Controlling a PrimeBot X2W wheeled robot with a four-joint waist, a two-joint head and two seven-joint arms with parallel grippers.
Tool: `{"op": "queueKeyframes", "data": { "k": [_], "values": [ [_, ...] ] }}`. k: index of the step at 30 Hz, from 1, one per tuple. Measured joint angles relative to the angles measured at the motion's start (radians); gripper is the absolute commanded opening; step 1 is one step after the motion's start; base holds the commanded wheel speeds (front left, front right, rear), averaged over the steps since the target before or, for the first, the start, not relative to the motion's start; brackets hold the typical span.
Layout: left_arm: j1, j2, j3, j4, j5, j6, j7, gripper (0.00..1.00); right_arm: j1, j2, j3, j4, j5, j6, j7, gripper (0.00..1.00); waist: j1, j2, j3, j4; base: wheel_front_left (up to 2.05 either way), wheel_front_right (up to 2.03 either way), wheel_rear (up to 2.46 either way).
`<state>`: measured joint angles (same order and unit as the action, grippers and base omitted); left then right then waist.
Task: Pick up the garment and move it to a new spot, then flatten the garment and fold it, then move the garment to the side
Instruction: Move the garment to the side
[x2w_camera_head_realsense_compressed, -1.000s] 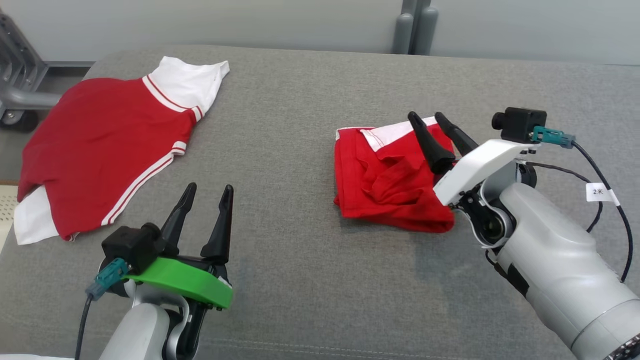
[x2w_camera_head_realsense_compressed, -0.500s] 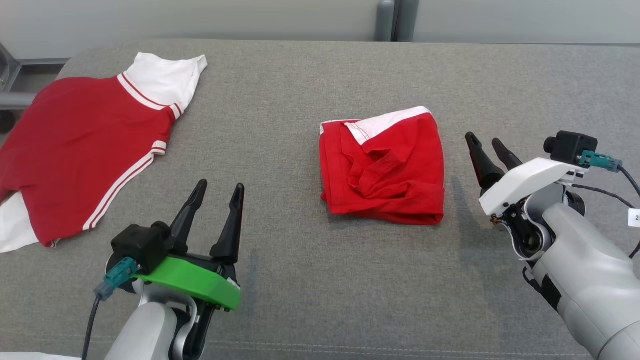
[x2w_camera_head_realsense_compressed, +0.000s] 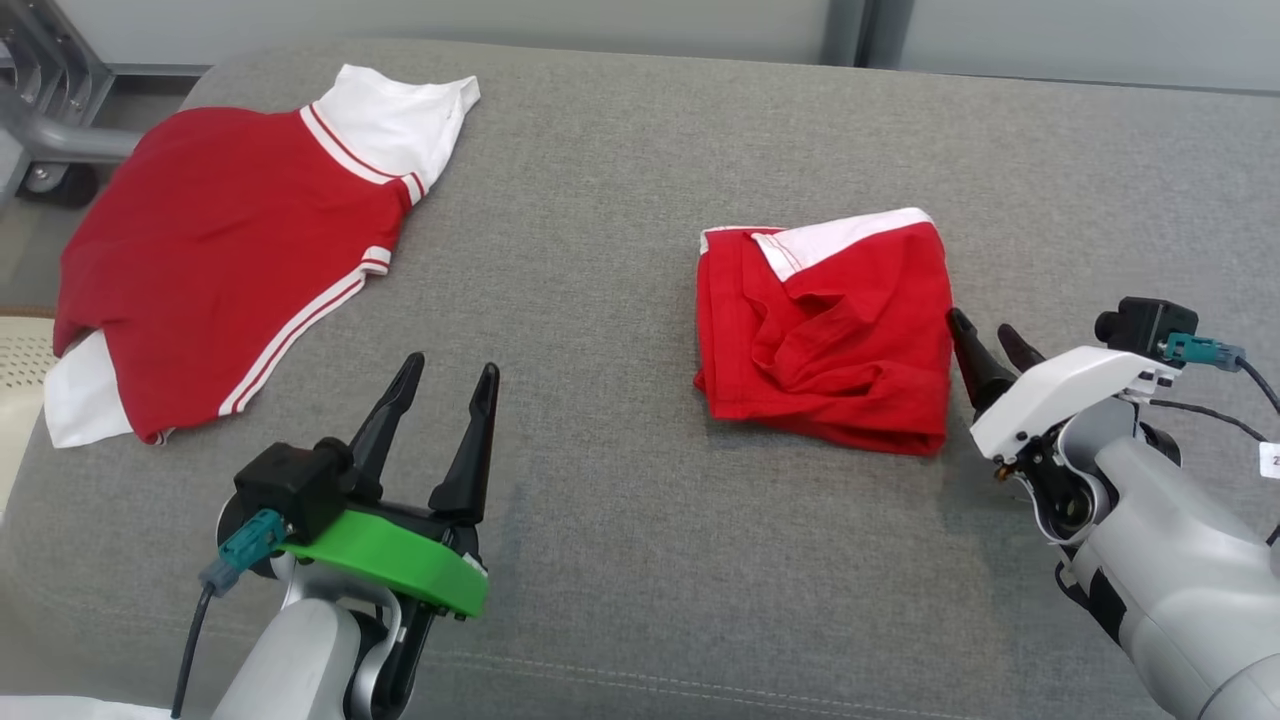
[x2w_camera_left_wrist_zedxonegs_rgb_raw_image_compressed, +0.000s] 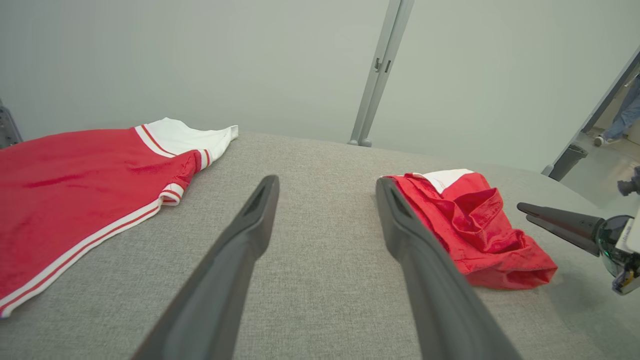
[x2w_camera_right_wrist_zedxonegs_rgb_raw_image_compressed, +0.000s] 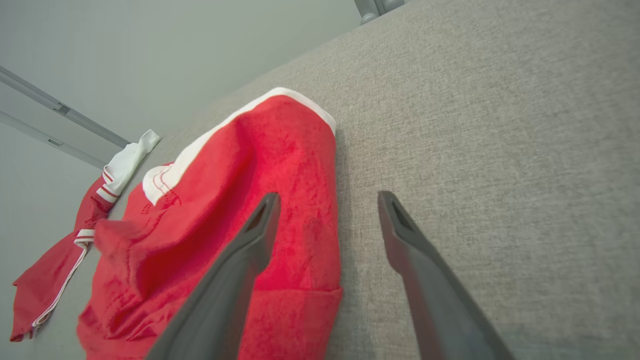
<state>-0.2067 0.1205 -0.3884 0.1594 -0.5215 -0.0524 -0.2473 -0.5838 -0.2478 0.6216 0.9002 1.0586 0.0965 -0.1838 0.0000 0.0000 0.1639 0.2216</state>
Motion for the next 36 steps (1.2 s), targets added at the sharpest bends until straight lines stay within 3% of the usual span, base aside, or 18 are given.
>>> {"op": "queueKeyframes", "data": {
  "k": [6, 14, 20, 24, 25, 27, 29, 36],
  "values": [
    [0.000, 0.000, 0.000, 0.007, 0.000, 0.000, 0.000, 1.00, 0.000, 0.027, -0.001, 0.047, 0.013, -0.001, 0.028, 1.00, 0.0000, 0.0000, 0.004, 0.031, 0.00, 0.00, 0.00],
    [0.000, 0.001, 0.007, 0.013, 0.000, 0.000, 0.000, 1.00, -0.004, 0.047, -0.008, 0.103, 0.036, -0.021, 0.063, 1.00, 0.0000, 0.0000, 0.003, 0.056, 0.00, 0.00, 0.00],
    [0.000, 0.001, 0.006, 0.014, 0.000, 0.000, 0.000, 1.00, -0.029, 0.057, -0.016, 0.135, 0.034, -0.056, 0.062, 1.00, 0.0000, 0.0000, 0.003, 0.060, 0.00, 0.00, 0.00],
    [0.000, 0.001, 0.007, 0.014, 0.000, 0.000, 0.000, 1.00, -0.039, 0.061, -0.021, 0.151, 0.038, -0.056, 0.063, 1.00, 0.0000, 0.0000, 0.005, 0.061, 0.00, 0.00, 0.00],
    [0.000, 0.001, 0.007, 0.014, 0.000, 0.000, 0.000, 1.00, -0.042, 0.063, -0.021, 0.153, 0.040, -0.056, 0.068, 0.93, 0.0000, 0.0000, 0.006, 0.061, 0.00, 0.00, 0.00],
    [0.000, 0.001, 0.007, 0.014, 0.000, 0.000, 0.000, 1.00, -0.044, 0.066, -0.023, 0.156, 0.043, -0.054, 0.072, 0.42, 0.0000, 0.0000, 0.007, 0.061, 0.00, 0.00, 0.00],
    [0.000, 0.001, 0.007, 0.014, 0.000, 0.000, 0.000, 1.00, -0.045, 0.071, -0.027, 0.157, 0.050, -0.049, 0.072, 0.00, 0.0000, 0.0000, 0.009, 0.061, 0.00, 0.00, 0.00],
    [0.000, 0.001, 0.010, 0.014, 0.000, 0.000, 0.000, 1.00, -0.052, 0.090, -0.030, 0.161, 0.059, -0.024, 0.069, 0.00, 0.0000, 0.0000, 0.011, 0.060, 0.00, 0.00, 0.00]
  ]
}}
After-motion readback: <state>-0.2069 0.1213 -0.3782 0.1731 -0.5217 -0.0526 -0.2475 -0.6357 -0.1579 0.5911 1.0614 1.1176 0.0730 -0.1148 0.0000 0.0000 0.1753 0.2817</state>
